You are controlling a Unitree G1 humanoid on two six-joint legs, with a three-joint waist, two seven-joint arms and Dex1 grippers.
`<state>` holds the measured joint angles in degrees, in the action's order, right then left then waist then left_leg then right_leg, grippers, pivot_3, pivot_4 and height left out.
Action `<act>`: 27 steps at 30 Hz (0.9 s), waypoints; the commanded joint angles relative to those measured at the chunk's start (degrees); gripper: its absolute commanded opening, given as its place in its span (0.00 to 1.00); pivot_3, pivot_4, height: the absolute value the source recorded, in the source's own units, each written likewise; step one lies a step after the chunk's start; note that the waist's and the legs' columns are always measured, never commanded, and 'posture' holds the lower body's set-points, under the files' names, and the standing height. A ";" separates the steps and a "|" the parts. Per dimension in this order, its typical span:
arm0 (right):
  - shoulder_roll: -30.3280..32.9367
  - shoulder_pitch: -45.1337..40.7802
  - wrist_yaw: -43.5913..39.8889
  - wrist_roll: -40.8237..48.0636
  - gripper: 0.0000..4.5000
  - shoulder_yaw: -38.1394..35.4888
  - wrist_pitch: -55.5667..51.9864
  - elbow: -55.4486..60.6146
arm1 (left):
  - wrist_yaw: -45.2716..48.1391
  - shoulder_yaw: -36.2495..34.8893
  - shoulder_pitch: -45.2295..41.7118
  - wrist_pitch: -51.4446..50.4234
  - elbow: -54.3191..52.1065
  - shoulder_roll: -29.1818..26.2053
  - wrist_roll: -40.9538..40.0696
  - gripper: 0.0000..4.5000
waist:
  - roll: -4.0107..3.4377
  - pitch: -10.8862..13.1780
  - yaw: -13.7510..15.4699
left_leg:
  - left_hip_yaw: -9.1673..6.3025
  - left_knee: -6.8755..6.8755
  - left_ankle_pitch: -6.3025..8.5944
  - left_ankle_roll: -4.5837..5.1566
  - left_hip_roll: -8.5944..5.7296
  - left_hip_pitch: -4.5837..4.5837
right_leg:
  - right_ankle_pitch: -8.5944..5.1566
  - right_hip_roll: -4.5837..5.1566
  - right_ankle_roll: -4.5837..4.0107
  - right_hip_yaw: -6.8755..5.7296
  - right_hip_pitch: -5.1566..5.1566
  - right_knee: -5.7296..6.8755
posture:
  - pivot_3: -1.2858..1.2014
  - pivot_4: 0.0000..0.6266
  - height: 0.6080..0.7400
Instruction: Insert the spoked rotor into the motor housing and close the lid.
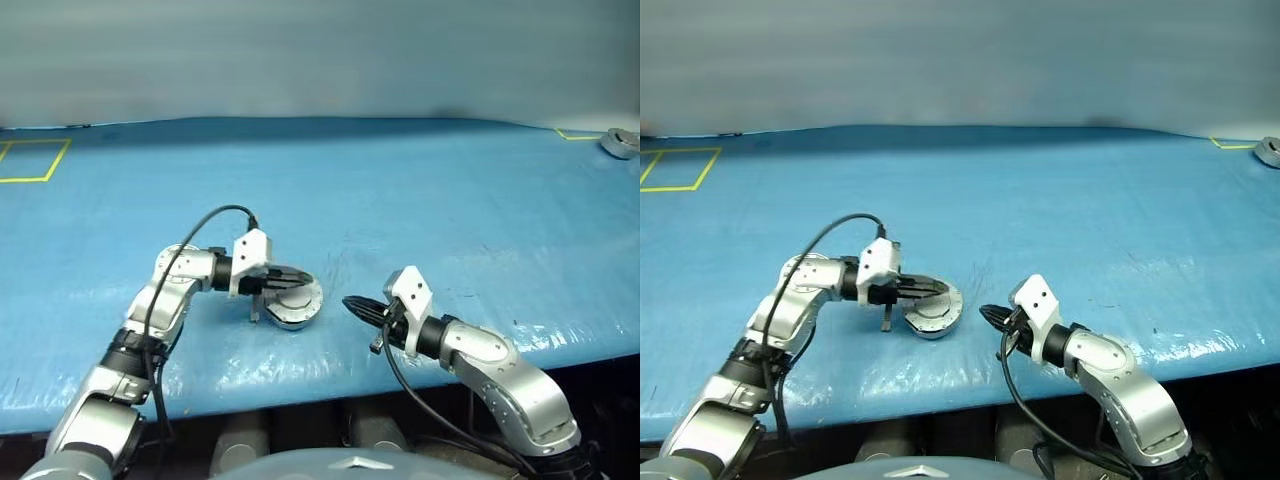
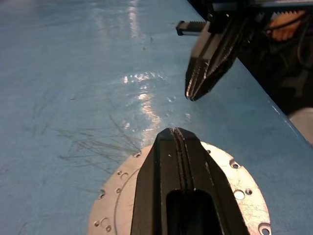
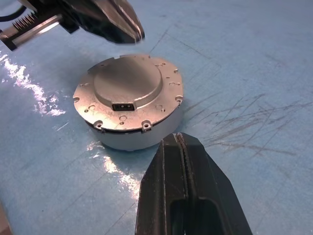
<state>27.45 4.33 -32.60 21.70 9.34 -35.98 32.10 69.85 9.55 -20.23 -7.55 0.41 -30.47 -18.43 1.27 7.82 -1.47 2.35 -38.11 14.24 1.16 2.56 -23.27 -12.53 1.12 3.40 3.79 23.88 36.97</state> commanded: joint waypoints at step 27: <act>-6.15 -20.63 -8.77 -9.02 1.00 16.65 5.61 -20.38 | -16.95 -9.24 34.46 -4.72 -22.00 -3.87 -3.46 0.00 | -0.06 0.09 0.01 | 0.16 0.21 0.01 0.00 0.04 0.18 | -0.07 0.25 -0.15 -0.04 0.02 -0.04 | 0.52 0.24 1.00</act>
<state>21.63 -15.92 -41.17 13.84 25.10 -31.42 12.36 53.61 0.86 14.26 -13.45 -20.22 -34.76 -22.24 1.21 7.91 -1.47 2.54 -37.90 14.24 1.16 2.60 -23.07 -12.61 1.36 3.25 3.75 23.89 36.93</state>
